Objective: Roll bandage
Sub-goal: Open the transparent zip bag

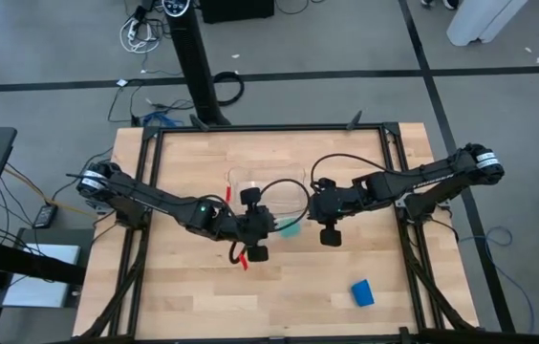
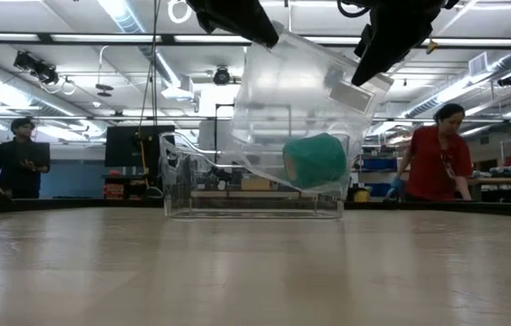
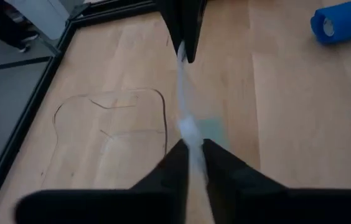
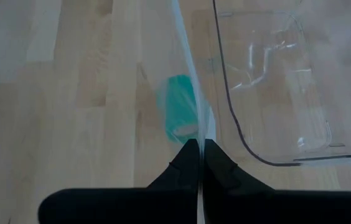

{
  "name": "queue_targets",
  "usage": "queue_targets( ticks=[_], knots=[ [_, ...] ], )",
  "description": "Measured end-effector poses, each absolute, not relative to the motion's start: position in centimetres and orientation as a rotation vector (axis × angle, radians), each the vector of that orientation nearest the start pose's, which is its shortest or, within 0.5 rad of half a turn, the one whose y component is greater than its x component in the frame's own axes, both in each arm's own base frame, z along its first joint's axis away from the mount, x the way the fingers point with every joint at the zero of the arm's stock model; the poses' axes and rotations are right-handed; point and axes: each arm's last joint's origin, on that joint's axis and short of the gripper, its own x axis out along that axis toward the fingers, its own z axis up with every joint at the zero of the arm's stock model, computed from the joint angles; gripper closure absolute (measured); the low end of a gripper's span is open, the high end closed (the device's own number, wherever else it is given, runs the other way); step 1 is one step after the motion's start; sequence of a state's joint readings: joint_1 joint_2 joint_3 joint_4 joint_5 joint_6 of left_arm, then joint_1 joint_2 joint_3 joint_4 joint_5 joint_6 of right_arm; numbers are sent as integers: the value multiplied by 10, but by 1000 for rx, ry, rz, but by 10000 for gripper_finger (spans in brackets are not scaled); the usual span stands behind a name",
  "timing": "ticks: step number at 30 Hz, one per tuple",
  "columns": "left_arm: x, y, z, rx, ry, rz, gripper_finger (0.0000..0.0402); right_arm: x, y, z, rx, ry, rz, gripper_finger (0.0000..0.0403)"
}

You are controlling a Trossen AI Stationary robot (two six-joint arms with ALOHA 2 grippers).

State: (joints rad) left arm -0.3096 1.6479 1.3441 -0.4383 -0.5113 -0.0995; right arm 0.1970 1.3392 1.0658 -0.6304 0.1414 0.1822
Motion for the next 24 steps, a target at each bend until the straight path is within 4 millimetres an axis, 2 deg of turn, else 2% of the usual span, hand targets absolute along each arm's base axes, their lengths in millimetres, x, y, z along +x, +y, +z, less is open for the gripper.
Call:
queue_targets(
  ticks=[3,10,15,20,24],
  knots=[
    [348,-97,286,216,681,223,392,266,49,276,19,895,-26,400],
    [348,-96,286,227,682,221,397,264,52,278,14,896,-16,348],
    [347,-96,283,260,693,220,399,263,56,299,-4,790,-15,304],
    [348,-96,284,271,683,219,399,278,65,308,-76,619,11,280],
    [350,-97,286,261,655,219,400,293,70,300,-118,588,27,278]
  ],
)
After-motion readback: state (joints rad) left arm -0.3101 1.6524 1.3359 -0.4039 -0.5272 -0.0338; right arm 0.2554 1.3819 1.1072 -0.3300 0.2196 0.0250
